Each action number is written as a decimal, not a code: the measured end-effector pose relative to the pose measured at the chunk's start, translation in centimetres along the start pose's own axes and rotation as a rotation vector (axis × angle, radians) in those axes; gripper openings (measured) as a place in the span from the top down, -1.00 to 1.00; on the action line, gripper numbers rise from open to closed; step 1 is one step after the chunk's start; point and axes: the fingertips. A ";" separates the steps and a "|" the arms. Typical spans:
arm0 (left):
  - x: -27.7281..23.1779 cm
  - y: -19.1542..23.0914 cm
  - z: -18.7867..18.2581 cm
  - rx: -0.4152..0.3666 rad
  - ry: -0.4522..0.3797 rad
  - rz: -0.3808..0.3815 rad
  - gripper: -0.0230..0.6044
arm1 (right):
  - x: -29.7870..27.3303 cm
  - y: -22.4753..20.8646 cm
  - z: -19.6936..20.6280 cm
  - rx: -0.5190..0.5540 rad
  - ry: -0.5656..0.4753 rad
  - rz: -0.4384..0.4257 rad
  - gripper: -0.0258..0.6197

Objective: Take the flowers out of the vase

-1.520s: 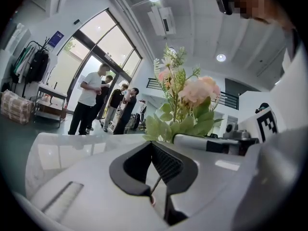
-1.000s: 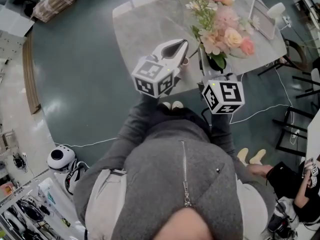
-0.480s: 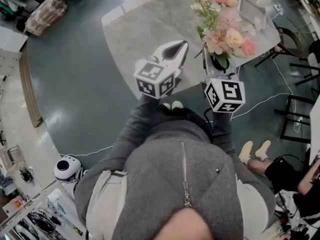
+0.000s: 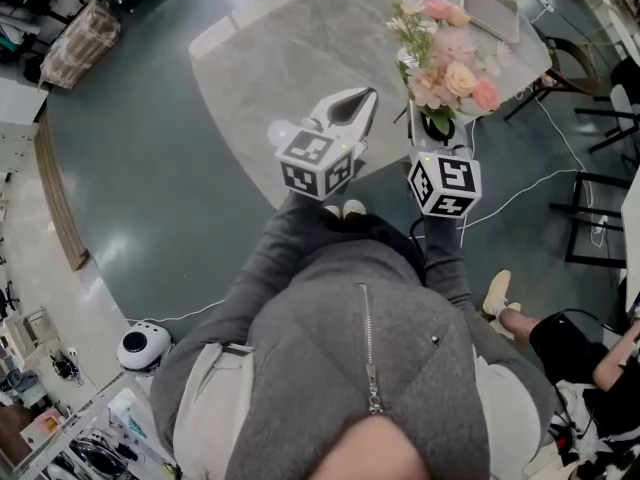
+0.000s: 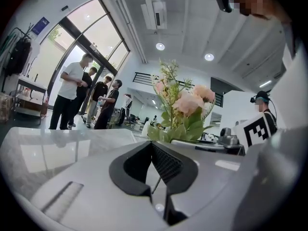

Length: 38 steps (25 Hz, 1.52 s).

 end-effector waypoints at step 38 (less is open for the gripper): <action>1.3 0.4 4.2 0.029 0.053 -0.047 0.90 | -1.5 -1.1 10.8 -0.057 0.161 0.054 0.70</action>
Point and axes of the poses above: the fingertips, and each gripper's own axes: x backward along the fingers, y to its left, z out of its underside, and after that the axes turned 12 degrees about -x, right-handed
